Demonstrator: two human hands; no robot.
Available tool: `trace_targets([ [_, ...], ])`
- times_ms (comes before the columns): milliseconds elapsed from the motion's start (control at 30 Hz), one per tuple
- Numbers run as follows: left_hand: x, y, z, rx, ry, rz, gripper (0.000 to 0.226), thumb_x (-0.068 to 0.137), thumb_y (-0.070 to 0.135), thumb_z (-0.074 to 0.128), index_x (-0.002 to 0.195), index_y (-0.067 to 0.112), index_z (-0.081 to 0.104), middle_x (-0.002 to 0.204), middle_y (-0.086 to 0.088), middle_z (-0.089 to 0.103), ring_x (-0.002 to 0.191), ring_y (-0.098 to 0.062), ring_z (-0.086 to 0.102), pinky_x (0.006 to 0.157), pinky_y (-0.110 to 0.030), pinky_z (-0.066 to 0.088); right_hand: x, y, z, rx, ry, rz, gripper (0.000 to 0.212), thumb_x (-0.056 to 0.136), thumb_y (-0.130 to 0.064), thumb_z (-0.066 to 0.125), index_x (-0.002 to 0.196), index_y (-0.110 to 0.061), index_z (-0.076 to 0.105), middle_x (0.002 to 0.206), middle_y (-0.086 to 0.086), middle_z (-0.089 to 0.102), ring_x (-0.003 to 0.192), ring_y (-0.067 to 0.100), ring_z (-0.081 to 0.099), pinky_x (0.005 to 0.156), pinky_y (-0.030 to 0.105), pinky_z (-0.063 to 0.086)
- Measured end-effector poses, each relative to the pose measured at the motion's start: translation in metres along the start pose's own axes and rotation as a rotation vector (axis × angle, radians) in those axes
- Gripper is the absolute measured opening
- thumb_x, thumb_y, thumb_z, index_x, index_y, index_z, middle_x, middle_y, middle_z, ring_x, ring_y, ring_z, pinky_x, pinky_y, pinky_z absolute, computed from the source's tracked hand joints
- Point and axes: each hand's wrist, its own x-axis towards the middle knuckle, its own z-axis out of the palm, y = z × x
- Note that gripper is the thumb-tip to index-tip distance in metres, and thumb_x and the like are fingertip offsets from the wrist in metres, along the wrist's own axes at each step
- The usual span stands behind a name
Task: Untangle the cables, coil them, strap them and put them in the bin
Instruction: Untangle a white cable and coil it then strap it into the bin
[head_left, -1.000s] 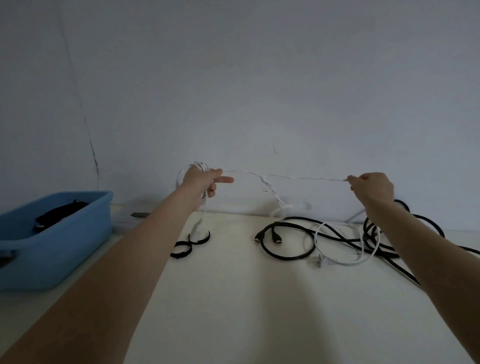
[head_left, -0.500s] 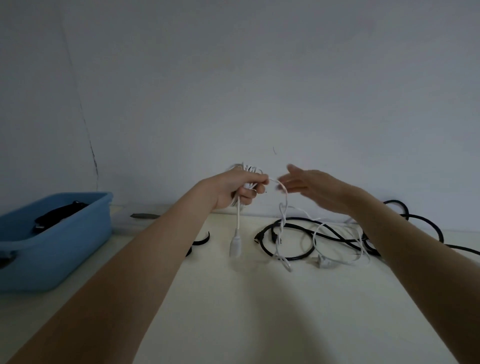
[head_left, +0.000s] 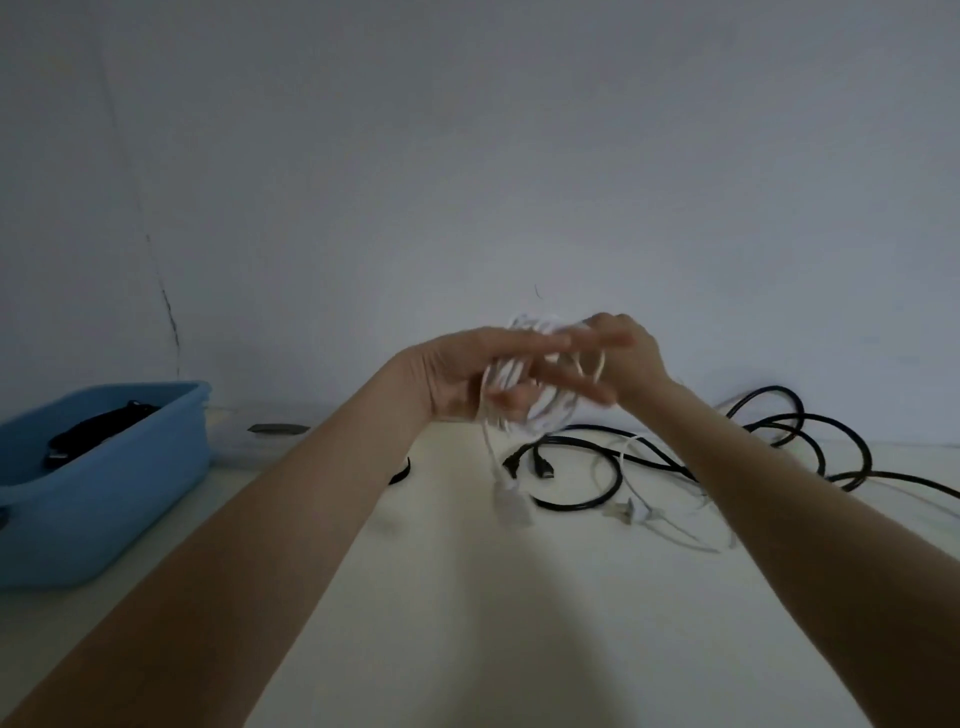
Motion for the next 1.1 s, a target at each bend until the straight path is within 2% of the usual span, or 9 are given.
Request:
trace_targets([
  [100,0.003,0.007,-0.004,-0.019,0.088,0.158,0.053,0.085,0.025,0.063,0.136,0.021,0.049,0.13,-0.009,0.057,0.08,-0.022,0.072,0.051,-0.016,0.055,-0.004,-0.002,0.013,0.254,-0.097,0.086,0.034,0.09,-0.035,0.055,0.096,-0.004,0.066,0.091,0.009,0.069,0.084,0.025,0.064,0.076,0.038,0.053],
  [233,0.007,0.006,-0.012,-0.087,0.268,0.35,0.088,0.056,0.041,0.087,0.133,0.029,0.046,0.146,0.0,0.041,0.106,-0.038,0.063,0.087,-0.028,0.054,-0.011,-0.003,0.01,0.92,-0.267,0.19,0.037,0.09,-0.034,0.056,0.054,-0.023,0.061,0.046,-0.009,0.039,0.051,0.012,0.025,0.047,0.02,0.025],
  [367,0.013,0.01,-0.017,-0.283,0.366,0.565,0.11,0.045,0.035,0.09,0.141,0.026,0.037,0.144,0.001,0.035,0.1,-0.045,0.063,0.074,-0.034,0.058,-0.009,0.007,0.011,1.424,-0.437,0.346,0.045,0.091,-0.05,0.044,0.065,-0.014,0.052,0.049,-0.008,0.033,0.043,0.005,0.025,0.036,0.014,0.023],
  [567,0.021,0.024,-0.007,-0.448,0.332,0.662,0.078,0.051,0.012,0.084,0.122,0.013,0.054,0.13,-0.013,0.051,0.09,-0.052,0.064,0.056,-0.03,0.06,-0.012,0.017,0.029,1.48,-0.309,0.608,0.03,0.099,-0.01,0.036,0.091,-0.022,0.063,0.049,-0.007,0.044,0.04,0.005,0.028,0.034,0.016,0.021],
  [667,0.023,0.021,-0.003,-0.276,0.298,0.54,0.068,0.068,0.015,0.077,0.13,0.016,0.05,0.125,-0.008,0.06,0.086,-0.038,0.07,0.068,-0.024,0.055,-0.009,0.017,0.029,1.024,-0.268,0.66,0.026,0.098,-0.021,0.047,0.085,-0.005,0.062,0.057,0.001,0.042,0.046,0.01,0.03,0.041,0.021,0.024],
  [733,0.03,0.022,0.006,-0.158,0.258,0.453,0.053,0.084,0.018,0.055,0.136,0.018,0.042,0.132,-0.001,0.056,0.079,-0.027,0.072,0.056,-0.018,0.054,-0.009,0.007,0.029,0.769,-0.319,0.623,0.032,0.095,-0.028,0.053,0.072,-0.006,0.054,0.053,0.003,0.034,0.043,0.012,0.026,0.042,0.023,0.024],
  [867,0.03,0.034,0.016,-0.013,0.173,0.373,0.049,0.091,0.017,0.04,0.139,0.015,0.038,0.136,-0.003,0.051,0.074,-0.019,0.072,0.053,-0.016,0.053,-0.01,-0.005,0.03,0.8,-0.47,0.662,0.021,0.097,-0.016,0.048,0.092,-0.007,0.067,0.047,0.0,0.026,0.04,0.009,0.02,0.037,0.018,0.019],
  [967,0.014,0.034,0.002,-0.093,0.15,0.33,0.049,0.086,0.013,0.053,0.135,0.015,0.046,0.133,-0.008,0.053,0.075,-0.023,0.072,0.051,-0.02,0.056,-0.009,0.012,0.024,0.871,-0.399,0.738,0.031,0.099,-0.017,0.045,0.077,-0.006,0.064,0.033,-0.004,0.027,0.027,0.006,0.019,0.031,0.017,0.018],
  [1100,0.004,0.02,-0.025,-0.098,0.559,0.221,0.066,0.079,0.004,0.066,0.14,0.017,0.042,0.147,-0.007,0.04,0.084,-0.034,0.071,0.052,-0.022,0.057,-0.009,0.027,0.019,1.14,-0.226,0.725,0.05,0.09,-0.032,0.061,0.047,-0.016,0.042,0.037,-0.005,0.03,0.029,0.007,0.021,0.028,0.016,0.021],
])
